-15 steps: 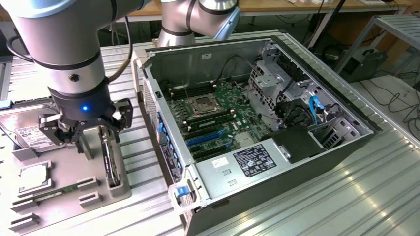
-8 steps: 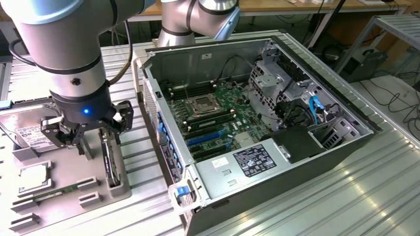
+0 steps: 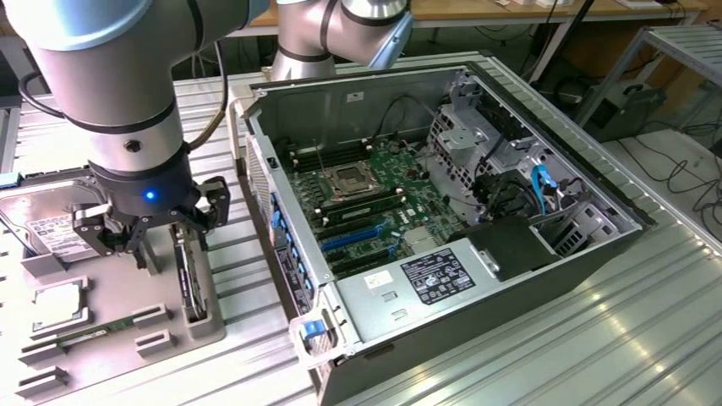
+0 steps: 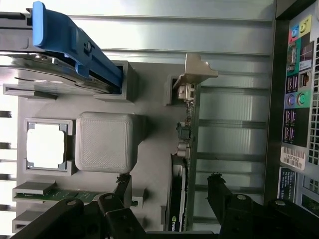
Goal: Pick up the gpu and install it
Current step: 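Pick up the gpu and move the gpu toward the slot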
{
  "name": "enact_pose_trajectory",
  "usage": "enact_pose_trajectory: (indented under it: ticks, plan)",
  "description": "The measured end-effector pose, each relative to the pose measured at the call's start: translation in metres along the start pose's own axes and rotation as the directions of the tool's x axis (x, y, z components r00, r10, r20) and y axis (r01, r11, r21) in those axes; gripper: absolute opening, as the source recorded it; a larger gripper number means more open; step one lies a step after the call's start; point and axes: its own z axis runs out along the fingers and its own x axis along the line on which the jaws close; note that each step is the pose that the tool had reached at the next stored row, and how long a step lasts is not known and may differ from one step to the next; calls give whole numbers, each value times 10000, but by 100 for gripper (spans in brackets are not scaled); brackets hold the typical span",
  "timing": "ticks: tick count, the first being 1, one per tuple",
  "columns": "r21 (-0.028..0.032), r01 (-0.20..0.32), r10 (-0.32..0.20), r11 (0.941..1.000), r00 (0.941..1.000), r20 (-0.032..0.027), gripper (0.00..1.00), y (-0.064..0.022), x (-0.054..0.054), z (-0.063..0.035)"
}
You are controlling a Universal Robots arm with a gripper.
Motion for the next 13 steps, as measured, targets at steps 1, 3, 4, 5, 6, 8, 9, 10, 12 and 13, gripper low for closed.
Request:
enact_pose_trajectory:
  ticks: [1, 3, 4, 5, 6, 8, 9, 10, 12, 13]
  plan:
    - [0, 0, 0, 10000, 10000, 0, 72, 0, -1, 7]
    - [0, 0, 0, 10000, 10000, 0, 72, -1, -4, 25]
    - [0, 0, 0, 10000, 10000, 0, 72, -1, -4, 31]
    - [1, 1, -1, 10000, 10000, -1, 72, -1, -5, 35]
    - [2, 0, 0, 10000, 10000, -1, 72, -1, -6, 39]
    - [0, 1, -1, 10000, 10000, 0, 72, 0, -8, 47]
    - [1, 2, -2, 10000, 10000, -1, 72, 0, -8, 51]
    - [1, 1, -1, 10000, 10000, -1, 72, 2, -9, 54]
    - [0, 1, -1, 10000, 10000, 0, 72, 6, -11, 61]
    - [0, 1, -1, 10000, 10000, 1, 72, 8, -12, 65]
